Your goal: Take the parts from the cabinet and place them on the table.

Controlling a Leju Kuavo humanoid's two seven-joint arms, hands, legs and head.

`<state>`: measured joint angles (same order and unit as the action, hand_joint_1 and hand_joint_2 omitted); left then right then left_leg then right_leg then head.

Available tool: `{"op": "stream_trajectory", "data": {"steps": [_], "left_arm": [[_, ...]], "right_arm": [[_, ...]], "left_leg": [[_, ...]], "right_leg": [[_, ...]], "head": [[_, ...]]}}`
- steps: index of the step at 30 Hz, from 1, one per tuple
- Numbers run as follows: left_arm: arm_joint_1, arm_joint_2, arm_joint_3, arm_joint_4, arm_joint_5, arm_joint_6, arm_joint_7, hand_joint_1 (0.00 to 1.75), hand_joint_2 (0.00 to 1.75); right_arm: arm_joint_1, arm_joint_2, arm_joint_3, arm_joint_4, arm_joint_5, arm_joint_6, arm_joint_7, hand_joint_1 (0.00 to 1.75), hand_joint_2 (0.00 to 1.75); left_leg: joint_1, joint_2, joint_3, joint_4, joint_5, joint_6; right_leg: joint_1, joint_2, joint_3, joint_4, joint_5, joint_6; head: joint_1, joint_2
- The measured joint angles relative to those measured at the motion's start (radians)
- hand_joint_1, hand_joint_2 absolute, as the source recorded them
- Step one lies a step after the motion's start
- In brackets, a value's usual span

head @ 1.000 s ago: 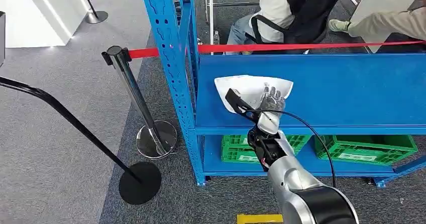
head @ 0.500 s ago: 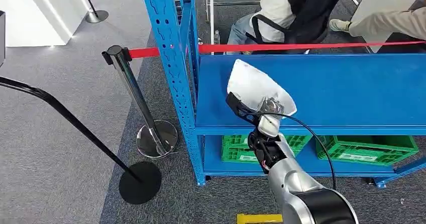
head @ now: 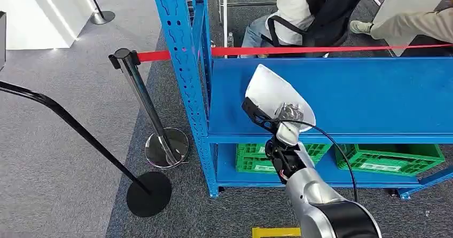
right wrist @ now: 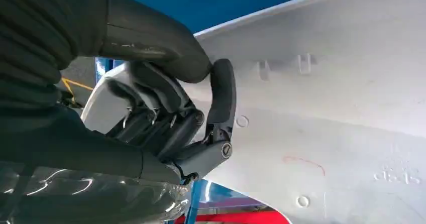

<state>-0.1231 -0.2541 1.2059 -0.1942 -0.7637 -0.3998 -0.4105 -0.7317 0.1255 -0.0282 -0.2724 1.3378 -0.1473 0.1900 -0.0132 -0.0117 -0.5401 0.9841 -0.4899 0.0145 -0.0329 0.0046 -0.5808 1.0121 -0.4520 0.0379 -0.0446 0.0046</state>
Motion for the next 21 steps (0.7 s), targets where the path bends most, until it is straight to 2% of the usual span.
{"op": "stream_trajectory", "data": {"steps": [21], "left_arm": [[0.000,0.000,0.002,0.000,0.000,0.000,-0.001,0.00,0.00]], "right_arm": [[-0.015,0.000,-0.004,0.000,0.023,-0.015,0.008,0.00,1.75]], "left_leg": [[0.000,0.000,0.003,0.000,0.000,0.000]], "right_leg": [[0.000,0.000,0.003,0.000,0.000,0.000]], "head": [[0.000,0.000]]}}
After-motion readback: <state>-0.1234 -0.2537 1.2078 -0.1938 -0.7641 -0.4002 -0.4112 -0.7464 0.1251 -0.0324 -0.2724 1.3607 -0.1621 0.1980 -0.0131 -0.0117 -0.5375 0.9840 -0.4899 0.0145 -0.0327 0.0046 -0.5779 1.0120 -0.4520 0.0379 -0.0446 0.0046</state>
